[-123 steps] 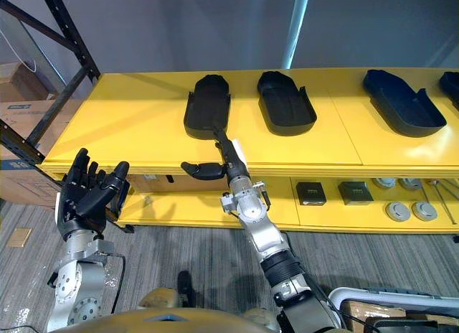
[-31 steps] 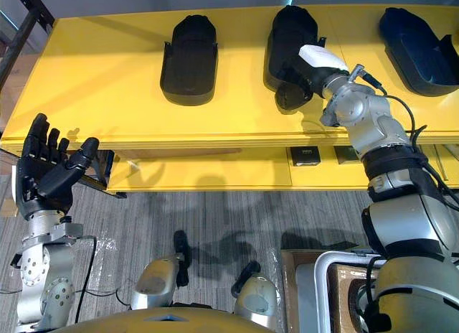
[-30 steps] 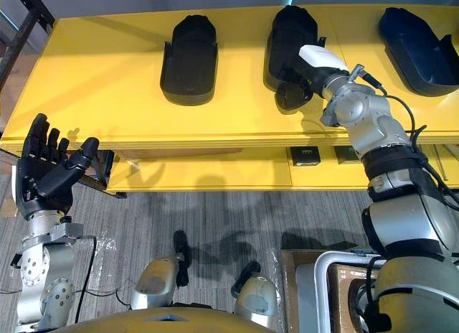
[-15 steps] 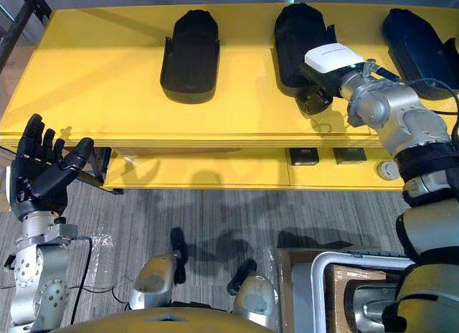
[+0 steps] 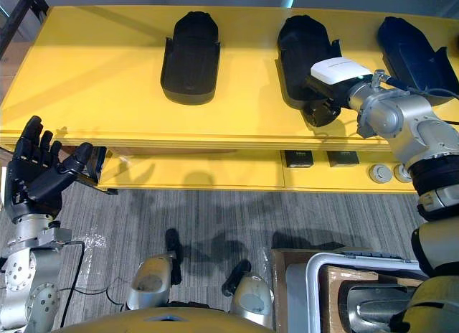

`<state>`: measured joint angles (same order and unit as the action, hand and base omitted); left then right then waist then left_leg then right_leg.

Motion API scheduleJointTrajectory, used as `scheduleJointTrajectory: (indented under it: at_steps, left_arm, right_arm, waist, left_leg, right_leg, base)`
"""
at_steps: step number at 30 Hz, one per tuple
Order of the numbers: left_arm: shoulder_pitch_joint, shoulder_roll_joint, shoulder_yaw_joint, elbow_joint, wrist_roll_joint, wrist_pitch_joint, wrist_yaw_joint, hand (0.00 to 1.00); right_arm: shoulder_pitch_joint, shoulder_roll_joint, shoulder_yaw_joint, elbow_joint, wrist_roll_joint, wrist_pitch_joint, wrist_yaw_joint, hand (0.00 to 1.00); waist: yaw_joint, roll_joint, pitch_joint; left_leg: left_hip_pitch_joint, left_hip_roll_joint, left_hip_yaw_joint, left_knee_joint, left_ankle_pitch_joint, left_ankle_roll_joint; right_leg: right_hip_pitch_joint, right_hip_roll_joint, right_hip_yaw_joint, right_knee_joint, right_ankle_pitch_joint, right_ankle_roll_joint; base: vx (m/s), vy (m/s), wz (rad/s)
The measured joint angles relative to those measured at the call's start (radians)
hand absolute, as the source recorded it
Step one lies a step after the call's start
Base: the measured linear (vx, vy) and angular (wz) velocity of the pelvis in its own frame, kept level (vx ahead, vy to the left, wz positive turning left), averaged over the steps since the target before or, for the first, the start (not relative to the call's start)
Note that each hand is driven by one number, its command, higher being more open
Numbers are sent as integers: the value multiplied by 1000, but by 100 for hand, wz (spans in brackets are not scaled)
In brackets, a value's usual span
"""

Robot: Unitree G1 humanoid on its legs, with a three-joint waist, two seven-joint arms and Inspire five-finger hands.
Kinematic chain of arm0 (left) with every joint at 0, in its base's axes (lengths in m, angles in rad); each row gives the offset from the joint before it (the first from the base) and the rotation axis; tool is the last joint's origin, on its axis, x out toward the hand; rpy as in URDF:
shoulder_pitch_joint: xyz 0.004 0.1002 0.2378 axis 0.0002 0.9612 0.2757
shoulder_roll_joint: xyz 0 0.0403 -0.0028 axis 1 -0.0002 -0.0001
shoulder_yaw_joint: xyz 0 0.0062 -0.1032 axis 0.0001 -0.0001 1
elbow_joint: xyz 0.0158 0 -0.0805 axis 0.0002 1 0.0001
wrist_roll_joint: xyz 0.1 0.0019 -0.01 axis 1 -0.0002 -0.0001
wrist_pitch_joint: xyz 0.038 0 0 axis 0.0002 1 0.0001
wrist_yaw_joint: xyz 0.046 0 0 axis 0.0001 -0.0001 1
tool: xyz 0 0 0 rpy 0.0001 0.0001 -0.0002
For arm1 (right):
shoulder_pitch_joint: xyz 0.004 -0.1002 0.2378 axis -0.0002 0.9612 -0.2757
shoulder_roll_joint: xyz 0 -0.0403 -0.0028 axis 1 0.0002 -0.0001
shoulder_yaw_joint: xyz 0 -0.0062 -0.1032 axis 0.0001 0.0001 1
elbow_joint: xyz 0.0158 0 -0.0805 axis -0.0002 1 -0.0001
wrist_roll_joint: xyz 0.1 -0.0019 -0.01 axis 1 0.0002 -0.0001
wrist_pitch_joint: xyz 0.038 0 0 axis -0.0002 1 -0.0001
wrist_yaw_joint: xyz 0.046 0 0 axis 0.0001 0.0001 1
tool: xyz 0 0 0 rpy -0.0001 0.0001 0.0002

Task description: Walk over and take three plastic housings, then place them on the shelf

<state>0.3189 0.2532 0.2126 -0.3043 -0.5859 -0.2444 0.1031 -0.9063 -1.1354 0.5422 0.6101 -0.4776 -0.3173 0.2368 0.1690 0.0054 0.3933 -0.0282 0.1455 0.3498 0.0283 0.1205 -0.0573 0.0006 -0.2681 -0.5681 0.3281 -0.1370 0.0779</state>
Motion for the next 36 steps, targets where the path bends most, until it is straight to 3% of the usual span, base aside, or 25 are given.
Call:
scheduleJointTrajectory:
  at_steps: [6, 28, 29, 36]
  left_arm:
    - [3, 1, 2, 0, 0, 0, -3, 100]
    - [4, 1, 25, 0, -1, 0, -8, 100]
    - [4, 1, 25, 0, -1, 0, -8, 100]
    - [4, 1, 25, 0, -3, 0, -13, 100]
  right_arm:
    - [44, 0, -9, -7, 35, 18, -1, 0]
    - [24, 42, -22, 44, 70, 62, -14, 0]
    - [24, 42, -22, 45, 70, 65, -14, 100]
    - [7, 42, -19, 64, 69, 71, -19, 100]
  waist:
    - [18, -19, -11]
    - [32, -21, -12]
    - [33, -21, -12]
    - [33, -20, -12]
  left_leg:
    - [-4, 0, 0, 2, -2, -3]
    - [-37, 5, -11, 35, -6, -1]
    - [-38, 5, -12, 36, -6, -1]
    - [-50, 3, -14, 41, -4, 1]
  right_leg:
    - [-1, 7, 0, -1, 0, 0]
    - [-25, -1, -5, 22, -9, -13]
    - [-26, -2, -6, 22, -9, -13]
    - [-38, -8, -8, 33, -9, -13]
  base:
    - [0, 0, 0]
    - [-3, -1, 0]
    - [0, 0, 0]
    - [0, 0, 0]
